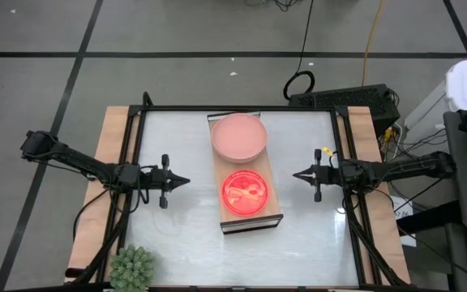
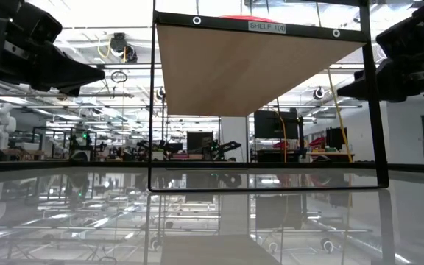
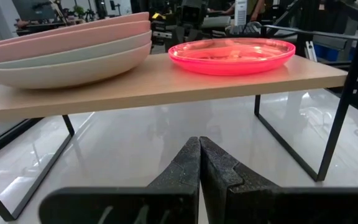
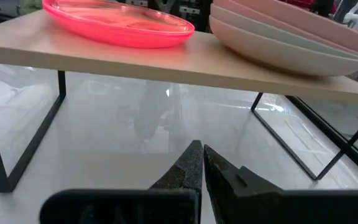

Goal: Place and stack plates onto a shelf
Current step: Return to Home Position

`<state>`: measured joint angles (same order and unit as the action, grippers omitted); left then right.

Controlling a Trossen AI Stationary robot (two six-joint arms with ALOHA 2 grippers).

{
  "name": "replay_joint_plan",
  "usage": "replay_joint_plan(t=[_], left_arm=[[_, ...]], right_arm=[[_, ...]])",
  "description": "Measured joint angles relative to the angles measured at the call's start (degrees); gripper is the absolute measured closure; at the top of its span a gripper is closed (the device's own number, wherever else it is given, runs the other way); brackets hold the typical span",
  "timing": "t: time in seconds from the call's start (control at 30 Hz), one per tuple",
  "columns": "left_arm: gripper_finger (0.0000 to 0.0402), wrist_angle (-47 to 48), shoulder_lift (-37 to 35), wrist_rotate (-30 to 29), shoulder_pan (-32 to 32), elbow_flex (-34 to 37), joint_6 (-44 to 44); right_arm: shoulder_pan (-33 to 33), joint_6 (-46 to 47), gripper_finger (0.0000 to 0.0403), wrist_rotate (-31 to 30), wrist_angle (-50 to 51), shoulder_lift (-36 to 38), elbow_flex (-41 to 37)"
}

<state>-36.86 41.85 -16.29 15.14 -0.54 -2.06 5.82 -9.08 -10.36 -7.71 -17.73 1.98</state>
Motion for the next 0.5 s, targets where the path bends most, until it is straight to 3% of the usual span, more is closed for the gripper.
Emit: replay_joint_plan(t=[0.5], left_arm=[[0.0398,0.2,0.0,1.3,0.0,0.0,1.0]], right_arm=[[0.0,-0.4,0.0403,2.8,6.7,12.4,-0.1]])
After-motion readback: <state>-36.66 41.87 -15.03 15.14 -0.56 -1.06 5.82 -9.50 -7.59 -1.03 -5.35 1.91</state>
